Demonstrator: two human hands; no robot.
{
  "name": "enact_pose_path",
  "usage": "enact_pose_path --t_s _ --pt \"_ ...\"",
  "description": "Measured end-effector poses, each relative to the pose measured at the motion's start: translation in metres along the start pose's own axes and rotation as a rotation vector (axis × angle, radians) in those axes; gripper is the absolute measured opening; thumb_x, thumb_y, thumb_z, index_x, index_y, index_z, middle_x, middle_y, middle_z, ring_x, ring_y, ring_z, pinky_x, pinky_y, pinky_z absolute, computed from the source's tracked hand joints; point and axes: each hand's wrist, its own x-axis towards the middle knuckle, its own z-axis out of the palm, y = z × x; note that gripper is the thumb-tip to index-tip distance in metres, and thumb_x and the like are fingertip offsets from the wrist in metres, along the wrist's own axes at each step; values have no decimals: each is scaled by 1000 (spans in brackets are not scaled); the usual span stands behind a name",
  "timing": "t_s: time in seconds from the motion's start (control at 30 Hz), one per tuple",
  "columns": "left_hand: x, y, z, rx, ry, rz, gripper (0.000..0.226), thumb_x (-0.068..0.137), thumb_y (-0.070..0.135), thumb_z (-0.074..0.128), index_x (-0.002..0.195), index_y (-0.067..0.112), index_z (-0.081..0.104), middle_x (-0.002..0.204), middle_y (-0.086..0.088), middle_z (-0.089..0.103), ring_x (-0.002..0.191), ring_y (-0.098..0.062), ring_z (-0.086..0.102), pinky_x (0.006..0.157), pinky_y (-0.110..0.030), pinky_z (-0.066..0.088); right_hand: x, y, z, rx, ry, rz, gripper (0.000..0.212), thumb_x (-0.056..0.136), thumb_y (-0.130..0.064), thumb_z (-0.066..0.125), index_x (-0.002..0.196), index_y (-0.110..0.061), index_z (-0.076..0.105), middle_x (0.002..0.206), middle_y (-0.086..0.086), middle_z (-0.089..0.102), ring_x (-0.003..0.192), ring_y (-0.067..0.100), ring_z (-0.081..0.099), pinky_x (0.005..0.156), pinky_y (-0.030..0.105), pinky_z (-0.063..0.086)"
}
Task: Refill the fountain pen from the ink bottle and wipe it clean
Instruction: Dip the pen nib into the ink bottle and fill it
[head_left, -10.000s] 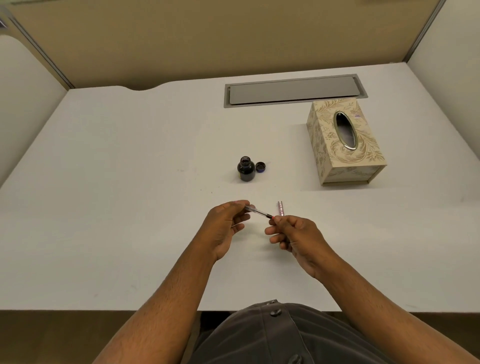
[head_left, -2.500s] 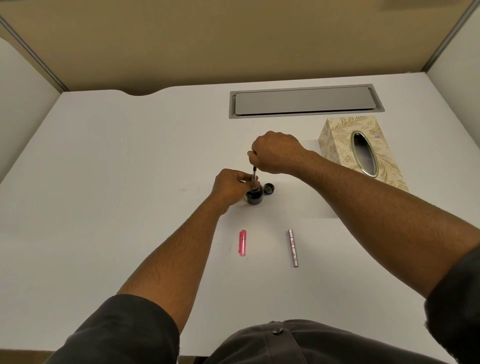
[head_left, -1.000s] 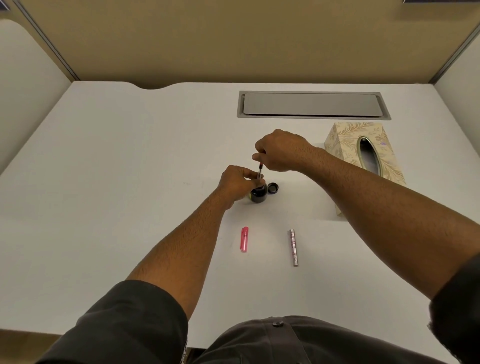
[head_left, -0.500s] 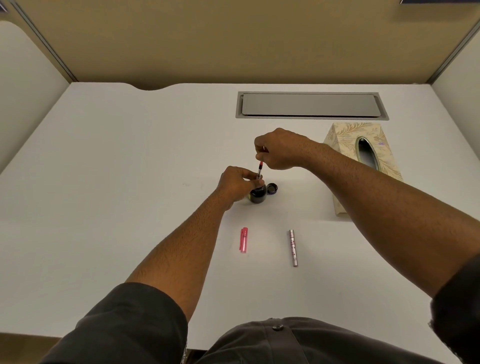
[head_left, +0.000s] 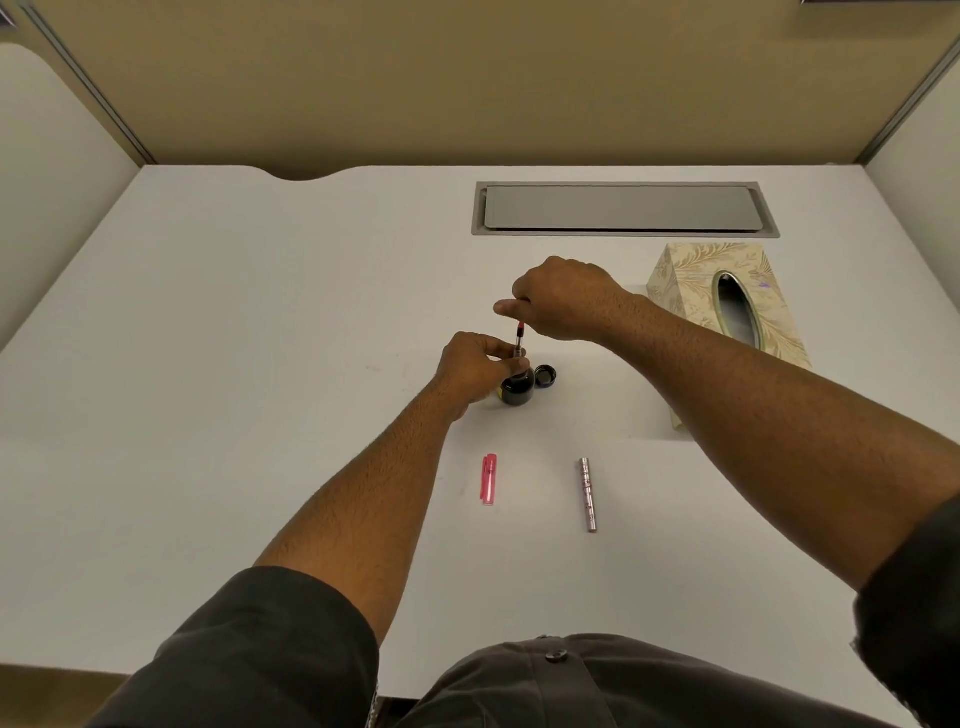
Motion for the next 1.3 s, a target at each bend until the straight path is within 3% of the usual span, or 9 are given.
enact_pose_path --t_s 0.1,0.23,0.4,0.63,0.93,1.3 --pt "-1 0 0 1 0 -2 27 81 25 76 105 13 73 114 -4 67 97 -14 52 82 -28 39 -4 2 0 36 18 -1 40 98 -53 39 89 -17 51 82 1 54 79 19 53 66 34 42" --pt "-1 1 -1 -13 -5 -14 26 80 26 76 104 14 74 113 -3 67 98 -13 52 81 -27 39 -3 4 1 63 17 -49 23 96 -40 51 100 -18 55 92 1 61 82 18 57 67 32 45" --pt "0 1 -1 -8 2 -26 26 80 26 77 103 15 75 112 -3 67 99 -13 51 81 -27 39 -4 4 -1 12 8 -85 9 95 -30 54 95 -21 53 90 -2 55 83 17 56 66 32 46" --pt "1 0 0 -9 9 -19 26 80 26 77 103 14 75 114 -4 68 101 -13 52 83 -28 39 -1 2 -1 -33 9 -82 12 97 -30 54 94 -19 52 87 -2 53 80 17 54 67 32 46" --pt "1 0 0 5 5 -9 27 81 26 76 104 13 74 114 -4 67 98 -14 52 82 -28 39 -1 0 2 -99 3 -33 44 100 -50 35 104 -14 60 91 2 57 85 20 57 72 36 48" --pt "2 -3 0 -3 6 -4 27 80 26 77 104 14 75 114 -4 69 108 -17 56 82 -27 41 -4 9 -7 -17 -15 -97 18 96 -34 51 106 -20 57 101 0 62 88 19 58 68 33 46"
